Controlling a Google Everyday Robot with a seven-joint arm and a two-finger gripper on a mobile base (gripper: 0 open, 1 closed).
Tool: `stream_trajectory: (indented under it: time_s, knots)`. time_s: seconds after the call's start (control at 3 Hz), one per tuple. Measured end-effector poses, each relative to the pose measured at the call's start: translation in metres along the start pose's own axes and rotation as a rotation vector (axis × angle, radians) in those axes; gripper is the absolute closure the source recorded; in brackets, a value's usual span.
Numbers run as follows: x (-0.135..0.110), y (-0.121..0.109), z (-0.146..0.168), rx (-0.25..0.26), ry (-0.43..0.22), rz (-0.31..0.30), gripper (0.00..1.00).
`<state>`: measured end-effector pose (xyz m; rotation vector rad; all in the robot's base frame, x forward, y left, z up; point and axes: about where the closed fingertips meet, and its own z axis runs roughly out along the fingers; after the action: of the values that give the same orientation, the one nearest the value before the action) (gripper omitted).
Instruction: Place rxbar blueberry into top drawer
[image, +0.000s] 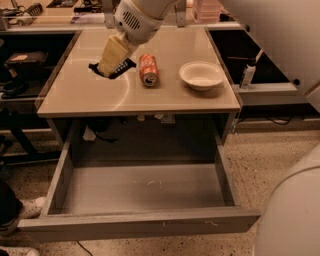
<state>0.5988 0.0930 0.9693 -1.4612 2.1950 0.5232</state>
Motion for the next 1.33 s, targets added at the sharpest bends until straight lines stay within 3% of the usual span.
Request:
stream_trajectory:
  time_s: [0.33, 0.67, 1.0, 1.33]
  knots:
    - [0.013, 0.012, 0.012, 0.004, 0.001, 0.028, 1.00]
    - [0.035, 0.033, 0.030, 0.021, -0.042, 0.107, 1.00]
    - [0.089, 0.049, 0.087, -0.038, -0.003, 0.199, 1.00]
    - [0.088, 0.049, 0.087, -0.038, -0.004, 0.199, 1.00]
